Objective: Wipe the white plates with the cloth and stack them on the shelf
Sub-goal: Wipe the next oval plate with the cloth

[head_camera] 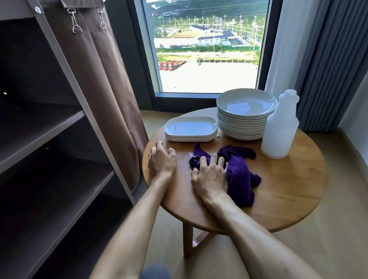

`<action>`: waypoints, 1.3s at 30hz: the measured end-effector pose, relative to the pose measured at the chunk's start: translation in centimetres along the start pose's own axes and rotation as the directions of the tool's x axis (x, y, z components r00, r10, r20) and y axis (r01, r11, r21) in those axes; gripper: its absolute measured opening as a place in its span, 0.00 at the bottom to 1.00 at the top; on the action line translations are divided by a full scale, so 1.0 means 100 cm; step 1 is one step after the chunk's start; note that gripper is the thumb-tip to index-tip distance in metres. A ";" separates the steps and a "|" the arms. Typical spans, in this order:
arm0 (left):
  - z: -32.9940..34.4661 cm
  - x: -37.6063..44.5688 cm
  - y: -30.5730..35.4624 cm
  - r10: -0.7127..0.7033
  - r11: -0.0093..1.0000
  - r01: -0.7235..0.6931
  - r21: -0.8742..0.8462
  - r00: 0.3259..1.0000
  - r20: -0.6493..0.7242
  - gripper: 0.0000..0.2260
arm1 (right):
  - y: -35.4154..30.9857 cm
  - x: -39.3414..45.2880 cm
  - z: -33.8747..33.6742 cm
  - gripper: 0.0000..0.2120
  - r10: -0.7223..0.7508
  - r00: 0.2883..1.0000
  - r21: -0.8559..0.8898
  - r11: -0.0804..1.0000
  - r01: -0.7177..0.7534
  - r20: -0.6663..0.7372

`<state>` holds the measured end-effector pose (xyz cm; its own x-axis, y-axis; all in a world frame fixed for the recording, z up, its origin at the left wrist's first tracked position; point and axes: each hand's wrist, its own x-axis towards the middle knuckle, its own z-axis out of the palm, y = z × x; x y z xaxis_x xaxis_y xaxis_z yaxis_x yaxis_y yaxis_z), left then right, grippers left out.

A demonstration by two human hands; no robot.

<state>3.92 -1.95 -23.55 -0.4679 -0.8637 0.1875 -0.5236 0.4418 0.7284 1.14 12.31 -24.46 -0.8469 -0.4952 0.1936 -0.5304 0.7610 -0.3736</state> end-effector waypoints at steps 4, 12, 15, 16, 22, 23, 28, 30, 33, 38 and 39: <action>0.011 0.019 0.014 -0.081 0.993 0.079 -0.092 0.997 -0.016 0.20 | 0.000 0.009 -0.003 0.19 0.028 0.999 0.026 0.999 -0.027 -0.037; 0.025 0.073 0.029 -0.244 0.965 0.247 -0.094 0.969 0.041 0.25 | 0.002 0.011 0.006 0.18 0.030 0.995 0.039 0.999 -0.026 -0.100; 0.022 0.083 0.032 -0.251 0.967 0.253 -0.032 0.966 0.060 0.21 | 0.004 0.015 0.008 0.18 0.046 0.994 0.039 0.998 -0.042 -0.103; 0.021 0.086 0.033 -0.252 0.966 0.254 -0.038 0.966 0.055 0.19 | 0.004 0.016 0.009 0.18 0.049 0.994 0.042 0.998 -0.044 -0.102; 0.006 0.092 0.045 -0.366 0.871 0.368 -0.326 0.928 0.070 0.11 | 0.006 0.017 0.009 0.19 0.032 0.994 0.023 0.999 -0.030 -0.107; -0.002 0.086 0.052 -0.401 0.795 0.415 -0.442 0.907 0.128 0.05 | 0.006 0.016 0.009 0.18 0.028 0.993 0.013 1.000 -0.027 -0.118; -0.034 0.065 0.042 -0.477 0.461 0.597 -0.656 0.790 0.384 0.05 | 0.007 0.013 0.009 0.17 0.017 0.991 0.009 1.000 -0.016 -0.135; -0.045 0.053 0.032 -0.451 0.346 0.612 -0.712 0.773 0.446 0.07 | 0.007 0.013 0.009 0.16 0.019 0.989 -0.005 1.000 -0.020 -0.149; -0.061 0.029 0.019 -0.389 0.276 0.567 -0.776 0.804 0.450 0.11 | 0.005 0.012 0.005 0.16 0.030 0.985 0.145 0.989 -0.005 -0.168; -0.083 -0.008 -0.001 -0.341 0.194 0.524 -0.829 0.829 0.444 0.15 | -0.006 0.003 -0.037 0.25 0.157 0.880 0.412 0.910 0.048 -0.449; -0.085 -0.014 -0.004 -0.331 0.168 0.524 -0.835 0.828 0.453 0.16 | -0.006 0.000 -0.046 0.27 0.139 0.879 0.306 0.952 0.008 -0.456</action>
<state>10.88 -2.95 -18.48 -0.5362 -0.7513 -0.3847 0.2609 -0.5810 0.7710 1.32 13.76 -20.03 -0.8355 -0.1388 0.5317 -0.5003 0.5921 -0.6317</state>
